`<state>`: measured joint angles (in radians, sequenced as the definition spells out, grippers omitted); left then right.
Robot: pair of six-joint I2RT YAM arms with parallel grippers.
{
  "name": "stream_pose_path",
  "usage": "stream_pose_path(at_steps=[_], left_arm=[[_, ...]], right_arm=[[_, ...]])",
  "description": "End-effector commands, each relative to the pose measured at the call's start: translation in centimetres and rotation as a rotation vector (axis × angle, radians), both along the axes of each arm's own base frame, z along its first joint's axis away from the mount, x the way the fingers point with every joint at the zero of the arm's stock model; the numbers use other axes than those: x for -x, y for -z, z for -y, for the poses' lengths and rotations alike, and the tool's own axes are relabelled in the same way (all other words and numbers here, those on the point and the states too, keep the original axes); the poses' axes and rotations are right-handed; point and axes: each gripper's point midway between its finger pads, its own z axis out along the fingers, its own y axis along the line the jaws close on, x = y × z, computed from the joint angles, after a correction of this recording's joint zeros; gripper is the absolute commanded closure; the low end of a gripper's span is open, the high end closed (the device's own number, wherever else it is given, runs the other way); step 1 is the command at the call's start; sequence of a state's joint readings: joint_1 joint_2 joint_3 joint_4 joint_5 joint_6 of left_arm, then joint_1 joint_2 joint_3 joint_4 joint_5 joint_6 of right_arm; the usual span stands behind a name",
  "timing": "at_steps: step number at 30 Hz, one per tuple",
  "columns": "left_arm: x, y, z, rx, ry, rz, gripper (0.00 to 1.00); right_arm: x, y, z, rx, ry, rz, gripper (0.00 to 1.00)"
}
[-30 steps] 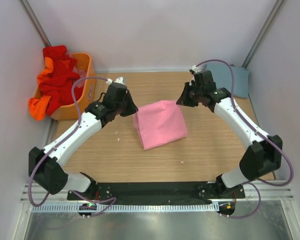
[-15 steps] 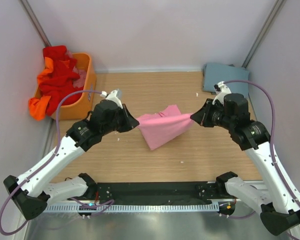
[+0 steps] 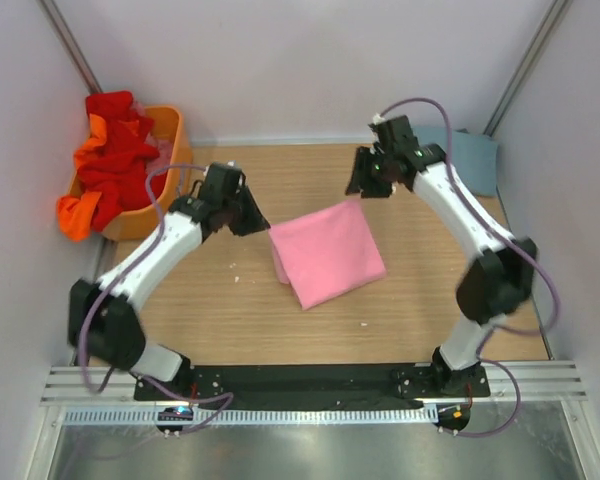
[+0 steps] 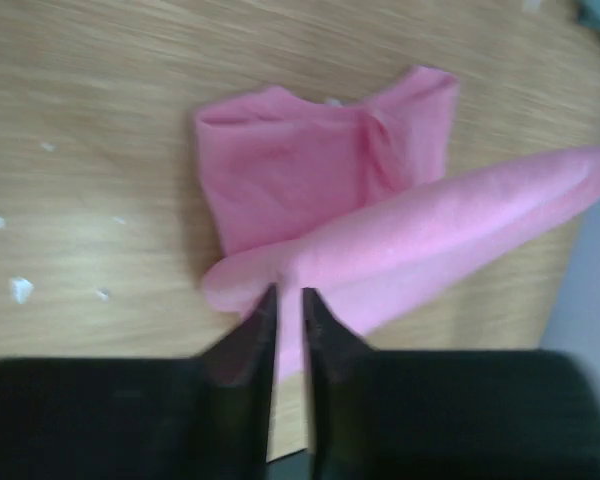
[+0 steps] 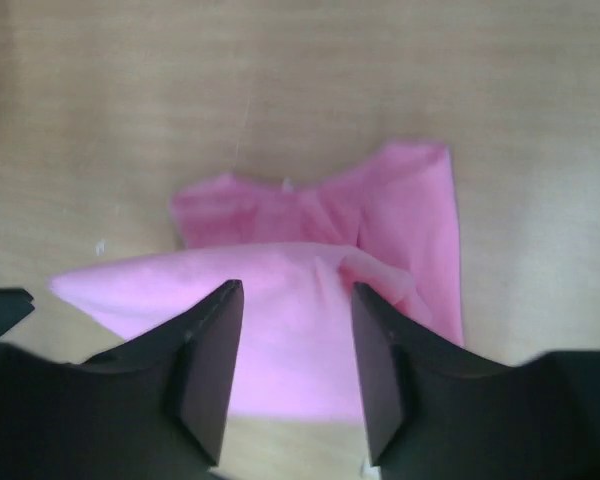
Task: Fold and stack the t-shirts
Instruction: Fold the tshirt
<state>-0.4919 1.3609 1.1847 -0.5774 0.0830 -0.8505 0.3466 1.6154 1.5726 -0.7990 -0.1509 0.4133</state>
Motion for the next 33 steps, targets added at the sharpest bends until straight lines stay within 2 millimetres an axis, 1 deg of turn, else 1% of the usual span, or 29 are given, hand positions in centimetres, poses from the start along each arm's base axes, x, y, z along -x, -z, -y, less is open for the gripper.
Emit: stream_pose_path(at_steps=[1,2,3,4,5,7,8,10,11,12,13,14,15,16,17,18,19,20,21,22,23,25,26,27,28,29,30,31,33], left_arm=[[-7.9,3.2,-2.9,0.042,-0.012,-0.083,0.77],[-8.8,8.2,-3.5,0.011,-0.016,-0.26,0.52],[-11.8,6.2,-3.4,0.015,-0.011,-0.238,0.41],[-11.7,6.9,-3.7,-0.005,0.0,-0.296,0.36],[-12.3,6.7,-3.6,-0.016,0.007,-0.281,0.33],[-12.9,4.9,-3.1,0.003,0.007,-0.202,0.3],[-12.4,3.0,-3.3,-0.005,0.001,-0.147,0.28],[-11.9,1.5,-3.3,-0.036,-0.003,-0.089,0.27],[-11.6,1.1,-3.7,-0.066,-0.017,-0.07,0.28],[-10.7,0.0,-4.0,-0.073,-0.023,-0.048,0.3],[-9.9,-0.2,-3.4,-0.085,-0.009,-0.037,0.3],[-9.1,0.4,-3.5,-0.115,-0.014,-0.038,0.32],[-7.8,-0.9,-2.4,-0.119,0.013,0.002,0.33],[-7.4,-0.9,-1.9,-0.126,0.023,0.021,0.34],[-6.4,-0.1,-1.5,-0.138,0.042,0.014,0.34],[-5.7,-0.4,0.0,-0.122,0.079,0.038,0.34],[-5.3,0.1,0.6,-0.115,0.096,0.034,0.34],[-4.6,1.4,1.0,-0.119,0.113,0.012,0.34],[-4.2,2.0,1.5,-0.126,0.119,0.006,0.35],[-4.3,3.0,1.8,-0.133,0.123,-0.007,0.35],[-4.0,4.0,1.9,-0.14,0.127,-0.028,0.36],[-4.0,4.9,2.9,-0.128,0.149,-0.036,0.37],[-4.0,5.3,3.2,-0.131,0.16,-0.035,0.37],[-3.8,5.4,4.1,-0.131,0.184,-0.023,0.37],[-4.0,5.5,4.5,-0.141,0.207,-0.009,0.37],[-4.3,6.2,5.1,-0.153,0.225,-0.016,0.37],[-4.1,6.5,5.8,-0.159,0.25,-0.017,0.37],[-4.1,7.0,6.2,-0.164,0.271,-0.023,0.37],[-4.6,8.7,6.7,-0.196,0.296,-0.043,0.37]], right_arm=[[-7.5,5.7,-0.5,0.083,0.022,-0.081,0.42],[-10.0,2.5,-1.0,0.073,0.027,-0.027,0.22],[-11.4,2.4,-1.3,0.076,0.025,-0.02,0.17],[-12.9,5.2,-1.8,0.095,0.022,-0.066,0.14],[-14.1,1.8,-2.1,0.071,0.029,0.007,0.12],[-14.7,0.7,-2.2,0.064,0.033,0.033,0.12],[-14.3,-0.2,-2.0,0.058,0.038,0.054,0.12],[-13.5,-0.5,-1.5,0.056,0.052,0.077,0.12],[-12.1,-1.1,-1.1,0.042,0.057,0.115,0.12],[-11.2,-1.0,-0.8,0.036,0.067,0.122,0.12],[-10.2,-1.4,-0.6,0.022,0.069,0.141,0.12],[-8.3,-1.0,-0.1,0.008,0.068,0.152,0.12],[-7.2,-1.0,-0.1,-0.02,0.065,0.154,0.12],[-5.6,1.5,-0.4,-0.042,0.039,0.121,0.13],[-4.2,0.3,-0.4,-0.073,0.02,0.153,0.13],[-2.8,2.8,-0.3,-0.075,0.008,0.107,0.13],[-2.0,3.5,-0.2,-0.077,-0.002,0.097,0.16],[-1.1,4.0,-0.6,-0.102,-0.032,0.084,0.2],[-0.5,4.2,-0.8,-0.118,-0.049,0.087,0.25],[0.3,5.6,-1.1,-0.133,-0.076,0.068,0.36],[0.7,5.8,-1.7,-0.159,-0.106,0.056,0.4],[1.0,6.8,-2.2,-0.175,-0.133,0.033,0.45],[1.0,7.0,-2.3,-0.181,-0.145,0.031,0.45],[1.1,7.4,-2.4,-0.182,-0.152,0.023,0.45],[1.0,8.2,-2.4,-0.176,-0.152,0.018,0.49],[1.0,9.0,-2.3,-0.172,-0.147,0.005,0.5],[1.2,9.6,-2.3,-0.169,-0.143,-0.01,0.51],[1.7,11.2,-2.1,-0.162,-0.134,-0.043,0.53],[2.6,12.9,-1.9,-0.169,-0.101,-0.086,0.54]])
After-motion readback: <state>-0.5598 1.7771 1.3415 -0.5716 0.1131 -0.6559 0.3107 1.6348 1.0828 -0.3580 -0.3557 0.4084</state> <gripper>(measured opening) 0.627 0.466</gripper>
